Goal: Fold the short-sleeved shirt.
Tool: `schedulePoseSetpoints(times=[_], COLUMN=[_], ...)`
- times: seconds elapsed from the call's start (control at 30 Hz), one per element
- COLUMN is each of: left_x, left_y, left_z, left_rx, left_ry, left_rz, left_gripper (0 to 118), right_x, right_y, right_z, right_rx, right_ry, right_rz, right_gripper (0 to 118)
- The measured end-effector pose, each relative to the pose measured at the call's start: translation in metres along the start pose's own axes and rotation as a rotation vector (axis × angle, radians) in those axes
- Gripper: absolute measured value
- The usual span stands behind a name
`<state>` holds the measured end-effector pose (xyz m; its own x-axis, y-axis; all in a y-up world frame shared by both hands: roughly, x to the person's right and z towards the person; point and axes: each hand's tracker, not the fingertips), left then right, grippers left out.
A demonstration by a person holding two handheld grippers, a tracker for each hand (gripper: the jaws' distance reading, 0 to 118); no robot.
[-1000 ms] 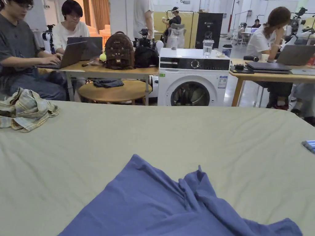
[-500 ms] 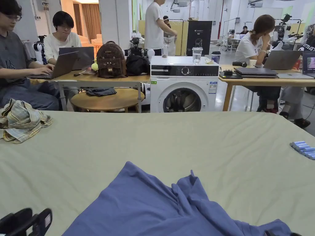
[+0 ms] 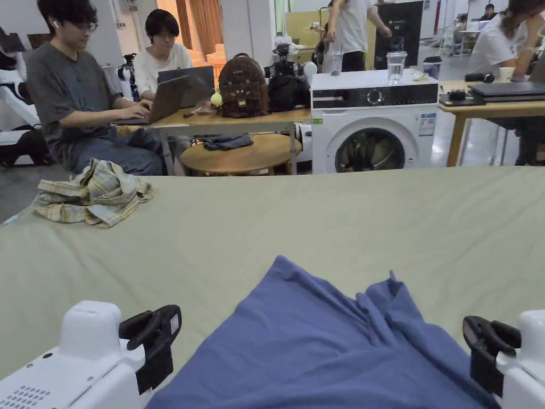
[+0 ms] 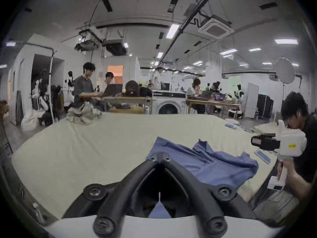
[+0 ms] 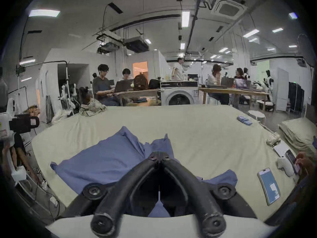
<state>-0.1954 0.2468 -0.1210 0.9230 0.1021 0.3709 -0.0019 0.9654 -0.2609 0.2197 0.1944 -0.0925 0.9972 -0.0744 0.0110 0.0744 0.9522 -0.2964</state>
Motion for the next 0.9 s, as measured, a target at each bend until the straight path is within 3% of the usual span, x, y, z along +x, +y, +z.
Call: schedulePoseSetpoints(times=[0.07, 0.1, 0.13, 0.17, 0.43, 0.5, 0.53, 0.67, 0.77, 0.8, 0.87, 0.9], left_x=[-0.032, -0.044, -0.057, -0.067, -0.101, -0.107, -0.107, -0.095, -0.077, -0.076, -0.076, -0.077], left_y=[-0.007, -0.014, -0.023, -0.035, -0.111, -0.125, -0.126, -0.123, -0.124, -0.125, -0.124, -0.123], left_z=[-0.001, -0.002, -0.004, -0.006, -0.059, -0.078, -0.077, -0.083, -0.087, -0.088, -0.090, -0.090], left_rx=[-0.111, -0.168, -0.202, -0.248, -0.479, -0.564, -0.527, -0.553, -0.578, -0.584, -0.591, -0.596], left_ry=[-0.006, 0.003, 0.037, 0.080, 0.098, 0.133, 0.119, 0.136, 0.164, 0.168, 0.168, 0.167], left_rz=[0.110, 0.152, 0.167, 0.183, 0.328, 0.356, 0.349, 0.294, 0.135, 0.120, 0.128, 0.123], left_gripper=[4, 24, 32, 33, 33, 18, 10, 4, 2, 2, 2, 2], right_x=[0.000, 0.001, 0.001, 0.002, 0.006, 0.010, 0.013, 0.027, 0.043, 0.047, 0.058, 0.061], right_y=[-0.004, -0.007, -0.010, -0.014, -0.029, -0.029, -0.028, -0.018, 0.003, 0.014, 0.033, 0.040], right_z=[0.004, 0.003, 0.005, 0.006, 0.006, 0.009, 0.011, 0.006, -0.028, -0.047, -0.097, -0.123], right_rx=[-0.006, -0.009, -0.013, -0.021, -0.097, -0.103, -0.105, -0.117, -0.145, -0.195, -0.324, -0.390], right_ry=[0.013, 0.018, 0.023, 0.029, 0.025, 0.012, 0.003, -0.019, -0.013, -0.006, 0.053, 0.061], right_rz=[0.010, 0.009, 0.003, -0.006, 0.012, 0.022, 0.026, -0.008, -0.058, -0.070, -0.115, -0.116], right_gripper=[0, 0, 0, 0, 0, 0, 0, 0, 0, 10, 62, 75])
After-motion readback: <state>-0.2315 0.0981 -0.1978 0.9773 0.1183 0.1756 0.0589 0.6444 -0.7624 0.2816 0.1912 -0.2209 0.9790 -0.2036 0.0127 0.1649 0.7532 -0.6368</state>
